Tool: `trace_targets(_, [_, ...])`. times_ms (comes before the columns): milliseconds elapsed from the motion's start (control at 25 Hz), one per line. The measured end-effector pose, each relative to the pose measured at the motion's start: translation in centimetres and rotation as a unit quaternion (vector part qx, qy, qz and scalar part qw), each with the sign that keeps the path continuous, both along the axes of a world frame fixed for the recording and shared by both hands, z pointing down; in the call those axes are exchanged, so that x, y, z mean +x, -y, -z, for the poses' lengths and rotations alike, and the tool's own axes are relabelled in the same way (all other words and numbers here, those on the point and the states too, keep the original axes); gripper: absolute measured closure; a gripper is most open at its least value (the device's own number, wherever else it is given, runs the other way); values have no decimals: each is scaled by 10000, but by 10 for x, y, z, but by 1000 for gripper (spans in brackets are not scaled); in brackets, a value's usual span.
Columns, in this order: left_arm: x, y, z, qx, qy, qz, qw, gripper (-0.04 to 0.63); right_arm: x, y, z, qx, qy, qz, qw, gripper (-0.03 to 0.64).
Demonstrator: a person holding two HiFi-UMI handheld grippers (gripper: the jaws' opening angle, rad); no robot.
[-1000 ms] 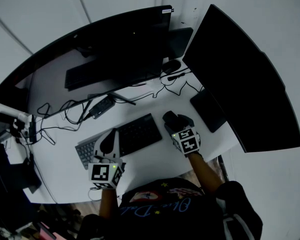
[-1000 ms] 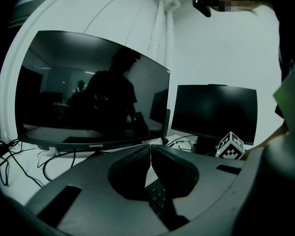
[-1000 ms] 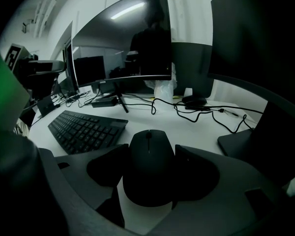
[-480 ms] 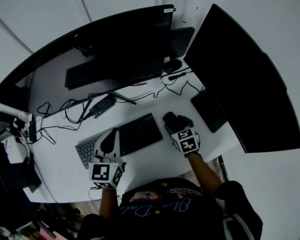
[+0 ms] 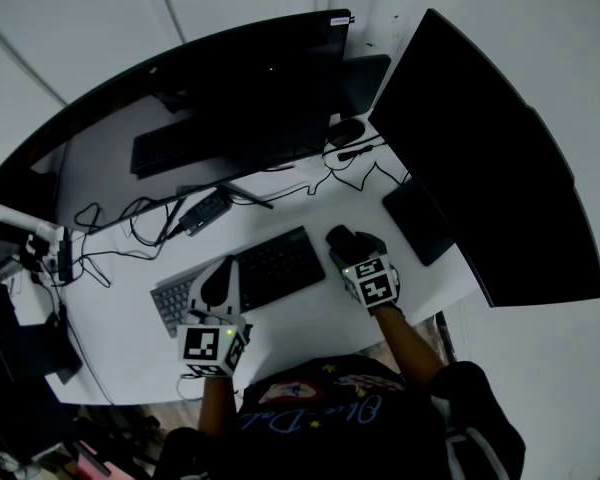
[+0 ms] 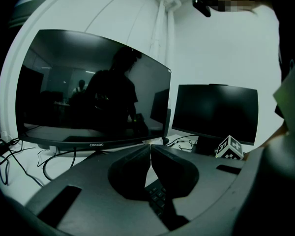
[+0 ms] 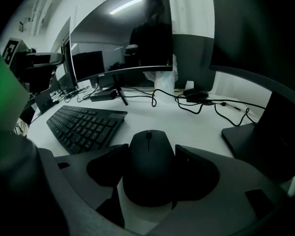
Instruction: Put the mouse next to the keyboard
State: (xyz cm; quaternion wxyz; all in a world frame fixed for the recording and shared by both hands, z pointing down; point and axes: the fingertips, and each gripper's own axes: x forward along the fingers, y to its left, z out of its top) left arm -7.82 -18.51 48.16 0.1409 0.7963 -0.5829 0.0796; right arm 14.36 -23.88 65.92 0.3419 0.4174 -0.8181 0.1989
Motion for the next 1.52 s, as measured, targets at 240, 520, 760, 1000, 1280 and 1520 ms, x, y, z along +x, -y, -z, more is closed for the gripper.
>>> trace_targets(240, [-1,-1,0,2,-21,25,10000,593,2,-1,-3,-35,8,-49,10000,337])
trace_targets(520, [-2,-1,0,59,32,-8,10000,592,3,1,-4,27,71,-120,9999,337])
trace_targets(760, [-1,-1,1,85,52,-34,9999,592,3,-2,-6,57,134,-119,9998,337])
trace_targets(1000, [0,-3,2,78,47,-58,9999,593,3,-5,-1,64,167,-158,9997,337])
trace_targets(1280, [2,-5,7,105,5,-58,9999,592,0,1,30,404,481,-295,9976,337])
trace_targets(1520, [5,-9,10,153,-51,-62,9999,592,-8,2,60,640,866,-289,9938,344])
